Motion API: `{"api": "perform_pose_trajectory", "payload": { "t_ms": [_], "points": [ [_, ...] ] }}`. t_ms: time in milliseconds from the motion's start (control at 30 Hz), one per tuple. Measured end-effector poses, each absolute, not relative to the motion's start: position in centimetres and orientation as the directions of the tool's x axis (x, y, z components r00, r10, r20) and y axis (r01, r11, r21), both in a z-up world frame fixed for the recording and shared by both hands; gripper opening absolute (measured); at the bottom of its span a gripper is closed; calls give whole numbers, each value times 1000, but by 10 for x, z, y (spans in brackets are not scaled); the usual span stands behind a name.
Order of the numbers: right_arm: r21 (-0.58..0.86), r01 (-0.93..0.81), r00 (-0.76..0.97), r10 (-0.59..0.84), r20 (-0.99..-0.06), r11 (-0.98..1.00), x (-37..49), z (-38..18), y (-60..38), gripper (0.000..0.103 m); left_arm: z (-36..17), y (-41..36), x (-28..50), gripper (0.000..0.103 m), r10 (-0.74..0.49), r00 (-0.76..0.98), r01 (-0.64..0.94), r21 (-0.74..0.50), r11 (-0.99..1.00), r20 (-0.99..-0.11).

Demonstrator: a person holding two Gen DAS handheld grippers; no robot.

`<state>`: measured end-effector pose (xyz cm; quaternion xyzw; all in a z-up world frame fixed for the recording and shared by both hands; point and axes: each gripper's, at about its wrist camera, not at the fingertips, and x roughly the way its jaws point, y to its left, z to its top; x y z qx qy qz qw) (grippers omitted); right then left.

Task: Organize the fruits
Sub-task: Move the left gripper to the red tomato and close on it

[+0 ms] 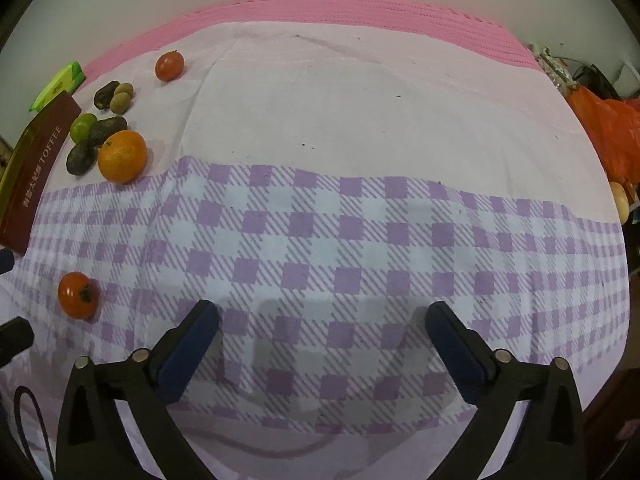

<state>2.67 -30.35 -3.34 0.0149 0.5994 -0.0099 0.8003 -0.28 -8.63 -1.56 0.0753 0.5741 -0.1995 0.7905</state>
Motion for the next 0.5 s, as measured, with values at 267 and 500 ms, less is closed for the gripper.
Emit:
{"api": "perform_pose_trajectory", "payload": {
  "t_ms": [267, 500],
  "points": [
    [15, -1, 283, 15, -959, 1000, 31, -34, -309, 103, -20, -105, -1, 77, -238, 256, 436, -108, 894, -937],
    [15, -3, 284, 15, -959, 1000, 30, -33, -313, 103, -31, -113, 2, 57, -228, 231, 435, -109, 894, -946]
  ]
}}
